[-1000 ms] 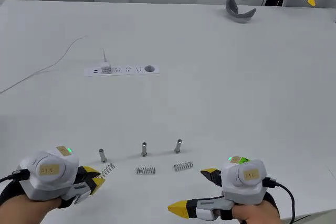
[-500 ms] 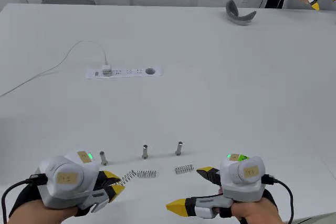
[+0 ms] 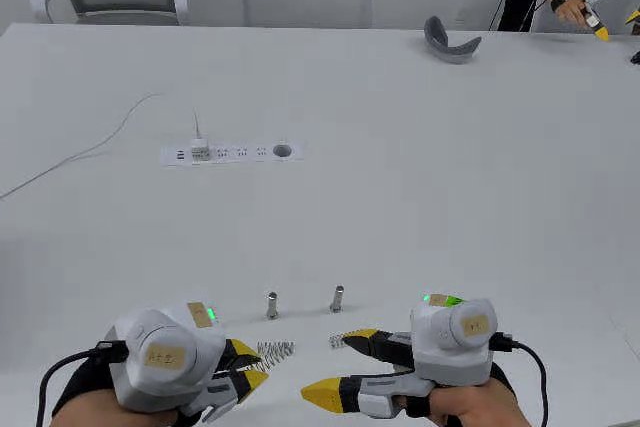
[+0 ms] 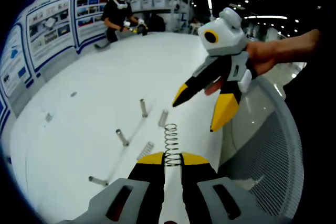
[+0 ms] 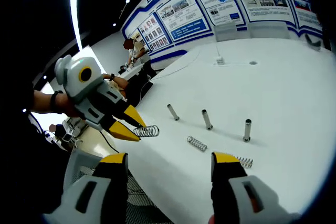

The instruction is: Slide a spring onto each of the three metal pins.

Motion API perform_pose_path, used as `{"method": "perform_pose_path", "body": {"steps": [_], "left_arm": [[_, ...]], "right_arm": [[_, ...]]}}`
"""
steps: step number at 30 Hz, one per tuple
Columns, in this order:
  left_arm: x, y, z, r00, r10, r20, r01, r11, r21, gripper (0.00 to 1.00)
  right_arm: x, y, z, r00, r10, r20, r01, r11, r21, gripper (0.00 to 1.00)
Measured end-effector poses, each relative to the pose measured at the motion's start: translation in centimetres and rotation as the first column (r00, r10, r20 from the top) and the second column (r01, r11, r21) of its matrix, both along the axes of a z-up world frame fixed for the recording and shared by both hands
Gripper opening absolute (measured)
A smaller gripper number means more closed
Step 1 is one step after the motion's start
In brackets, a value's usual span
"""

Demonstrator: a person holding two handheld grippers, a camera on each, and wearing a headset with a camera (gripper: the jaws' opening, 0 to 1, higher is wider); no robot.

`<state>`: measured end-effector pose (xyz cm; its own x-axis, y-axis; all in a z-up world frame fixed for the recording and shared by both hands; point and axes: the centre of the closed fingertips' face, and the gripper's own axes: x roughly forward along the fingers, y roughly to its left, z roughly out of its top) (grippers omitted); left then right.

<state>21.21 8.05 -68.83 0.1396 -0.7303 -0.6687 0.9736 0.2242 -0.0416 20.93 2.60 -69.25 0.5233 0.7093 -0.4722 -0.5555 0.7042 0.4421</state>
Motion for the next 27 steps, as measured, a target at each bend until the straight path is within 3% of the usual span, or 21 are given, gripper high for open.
{"method": "perform_pose_path", "body": {"steps": [5,18,27], "left_arm": [[-0.3,-0.6,0.3,1.000,-0.028,0.010,0.028,1.000,-0.003,0.11],[-1.4,-1.7,1.0,0.997,-0.075,0.023,0.076,0.997,-0.020,0.11],[-1.7,-2.2,1.3,0.994,-0.106,0.037,0.107,0.994,-0.018,0.11]], "right_arm": [[0.4,0.7,1.0,1.000,-0.001,-0.002,0.002,0.998,0.062,0.57],[0.2,2.5,2.0,0.999,0.033,-0.028,-0.028,0.986,0.161,0.31],[-0.2,3.0,2.5,0.997,0.047,-0.065,-0.030,0.972,0.233,0.23]]}}
